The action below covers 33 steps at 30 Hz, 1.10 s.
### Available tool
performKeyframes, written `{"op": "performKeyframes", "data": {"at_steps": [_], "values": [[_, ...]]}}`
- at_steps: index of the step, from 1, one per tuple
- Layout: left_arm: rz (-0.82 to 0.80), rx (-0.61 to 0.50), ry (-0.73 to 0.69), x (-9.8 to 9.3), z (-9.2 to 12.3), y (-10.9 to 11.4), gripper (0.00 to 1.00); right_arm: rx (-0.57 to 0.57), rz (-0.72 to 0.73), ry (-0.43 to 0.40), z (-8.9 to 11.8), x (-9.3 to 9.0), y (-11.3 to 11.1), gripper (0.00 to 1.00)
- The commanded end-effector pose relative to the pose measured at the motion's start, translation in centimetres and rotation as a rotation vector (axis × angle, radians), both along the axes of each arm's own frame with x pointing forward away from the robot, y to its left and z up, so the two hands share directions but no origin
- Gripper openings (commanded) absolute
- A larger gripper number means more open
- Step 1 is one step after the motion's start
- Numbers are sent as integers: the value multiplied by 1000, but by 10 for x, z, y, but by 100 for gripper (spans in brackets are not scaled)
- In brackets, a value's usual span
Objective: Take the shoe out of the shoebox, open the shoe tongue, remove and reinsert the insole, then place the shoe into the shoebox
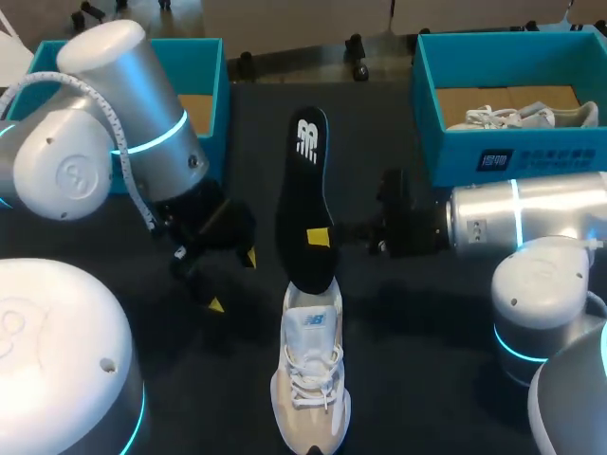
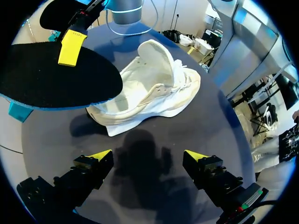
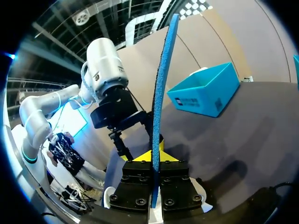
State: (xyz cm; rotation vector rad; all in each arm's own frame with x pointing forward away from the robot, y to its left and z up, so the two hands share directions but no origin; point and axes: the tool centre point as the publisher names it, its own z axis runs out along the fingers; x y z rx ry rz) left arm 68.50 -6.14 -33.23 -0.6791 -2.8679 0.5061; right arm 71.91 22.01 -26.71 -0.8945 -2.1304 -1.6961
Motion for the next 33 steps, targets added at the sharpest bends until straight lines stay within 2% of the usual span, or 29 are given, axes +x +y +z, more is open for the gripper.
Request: {"op": "performKeyframes", "data": {"at_steps": [1, 7, 14, 18, 33], "values": [[-2, 5, 3, 2, -1, -2, 100, -1, -3, 0, -1, 1, 3, 0], [-2, 5, 3, 2, -1, -2, 100, -1, -3, 0, -1, 1, 3, 0], [5, -41, 1, 0, -15, -8, 100, 26, 24, -66, -6, -6, 4, 0], [27, -41, 14, -2, -22, -12, 100, 27, 25, -75, -10, -9, 5, 0], [159, -66, 30, -22, -28, -18, 100, 28, 43, -119, -16, -14, 11, 0]]}}
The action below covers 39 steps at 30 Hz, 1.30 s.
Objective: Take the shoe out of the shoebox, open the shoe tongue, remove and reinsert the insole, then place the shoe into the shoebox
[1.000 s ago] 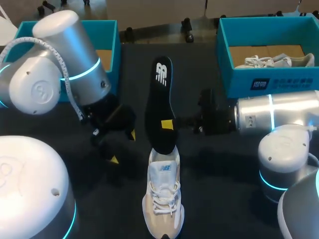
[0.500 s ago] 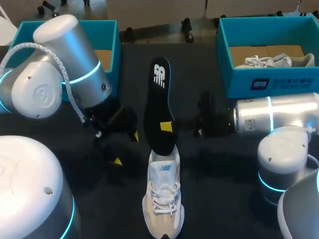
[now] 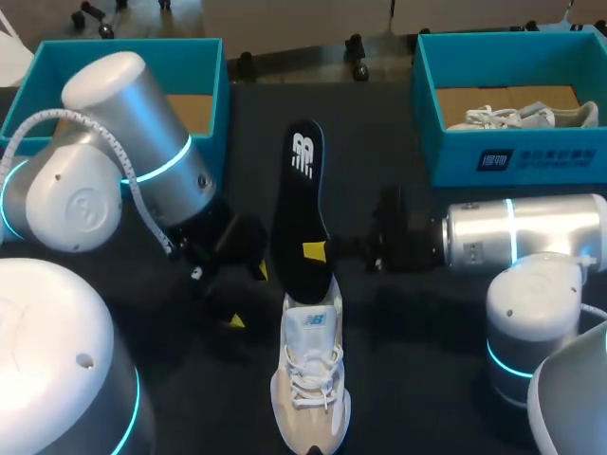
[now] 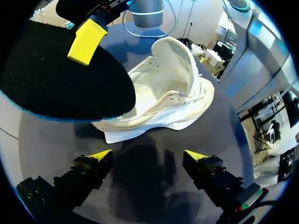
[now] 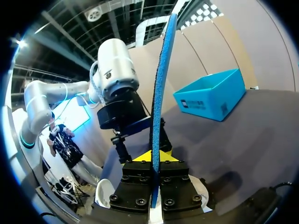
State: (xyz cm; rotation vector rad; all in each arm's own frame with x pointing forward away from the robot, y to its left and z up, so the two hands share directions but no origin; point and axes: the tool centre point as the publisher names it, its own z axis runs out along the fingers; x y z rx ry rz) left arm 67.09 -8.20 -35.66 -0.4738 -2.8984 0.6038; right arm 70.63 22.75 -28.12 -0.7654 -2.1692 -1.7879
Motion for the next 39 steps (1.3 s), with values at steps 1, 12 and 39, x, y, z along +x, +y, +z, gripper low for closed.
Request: {"op": "performKeyframes", "data": {"at_steps": [1, 12, 39], "values": [[30, -14, 3, -9, -4, 2, 100, 5, 13, -17, -4, -3, 4, 0], [36, -8, -2, -10, -5, 2, 100, 10, 19, -19, -7, -4, 4, 0], [103, -3, -16, -13, -9, -7, 100, 45, -82, 12, -7, -7, 8, 0]]}}
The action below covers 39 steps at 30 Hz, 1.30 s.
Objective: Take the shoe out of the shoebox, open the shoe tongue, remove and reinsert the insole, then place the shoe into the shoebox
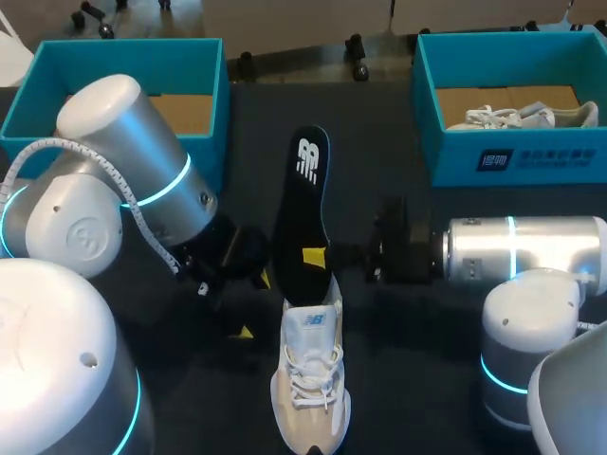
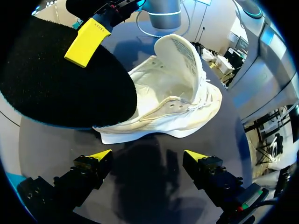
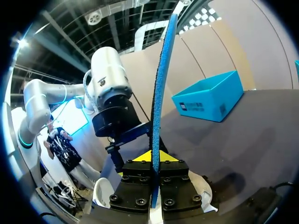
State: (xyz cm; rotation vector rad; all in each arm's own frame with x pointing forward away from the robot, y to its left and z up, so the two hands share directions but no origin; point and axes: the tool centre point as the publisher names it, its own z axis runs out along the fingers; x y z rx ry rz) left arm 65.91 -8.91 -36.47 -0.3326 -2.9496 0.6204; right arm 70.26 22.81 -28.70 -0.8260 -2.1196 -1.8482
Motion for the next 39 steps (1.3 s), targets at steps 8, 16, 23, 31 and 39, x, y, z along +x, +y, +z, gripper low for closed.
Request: {"op": "performKeyframes", "data": {"at_steps": [8, 16, 23, 31, 39], "values": [[1, -1, -3, -1, -1, 0, 100, 17, -60, 45, -5, -2, 12, 0], [1, -1, -3, -1, -1, 0, 100, 22, -87, 72, -9, -7, 11, 0], [1, -1, -3, -1, -1, 0, 100, 27, -98, 90, -14, -10, 8, 0], [1, -1, -3, -1, -1, 0, 100, 29, -101, 95, -14, -11, 6, 0], [1, -1, -3, -1, -1, 0, 100, -16, -115, 94, -9, -6, 0, 0]]}}
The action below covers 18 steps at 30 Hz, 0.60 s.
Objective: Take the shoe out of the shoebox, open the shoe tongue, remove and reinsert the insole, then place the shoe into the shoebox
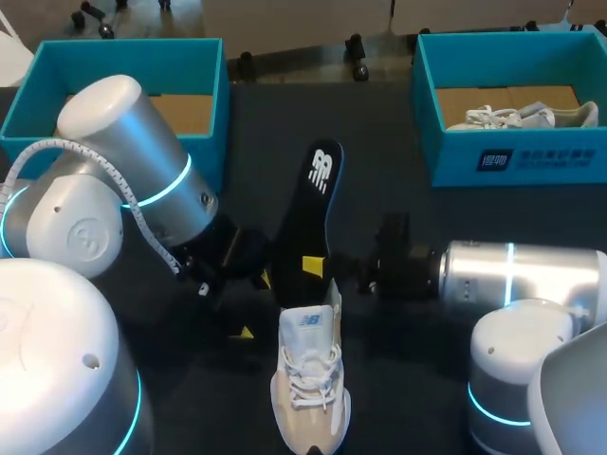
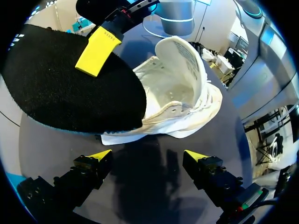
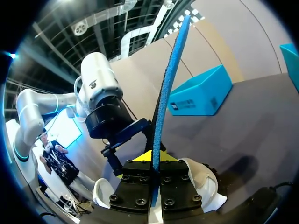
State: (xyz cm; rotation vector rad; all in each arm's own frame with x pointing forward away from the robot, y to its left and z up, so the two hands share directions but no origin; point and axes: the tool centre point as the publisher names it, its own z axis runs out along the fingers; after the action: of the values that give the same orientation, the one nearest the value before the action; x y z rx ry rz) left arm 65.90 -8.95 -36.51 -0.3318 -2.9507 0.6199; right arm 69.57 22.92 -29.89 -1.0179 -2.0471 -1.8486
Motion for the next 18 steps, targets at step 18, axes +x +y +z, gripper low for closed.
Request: {"op": "performKeyframes", "data": {"at_steps": [18], "values": [[0, -1, -2, -1, 0, 0, 100, -56, 6, 10, -6, 7, -7, 0]]}}
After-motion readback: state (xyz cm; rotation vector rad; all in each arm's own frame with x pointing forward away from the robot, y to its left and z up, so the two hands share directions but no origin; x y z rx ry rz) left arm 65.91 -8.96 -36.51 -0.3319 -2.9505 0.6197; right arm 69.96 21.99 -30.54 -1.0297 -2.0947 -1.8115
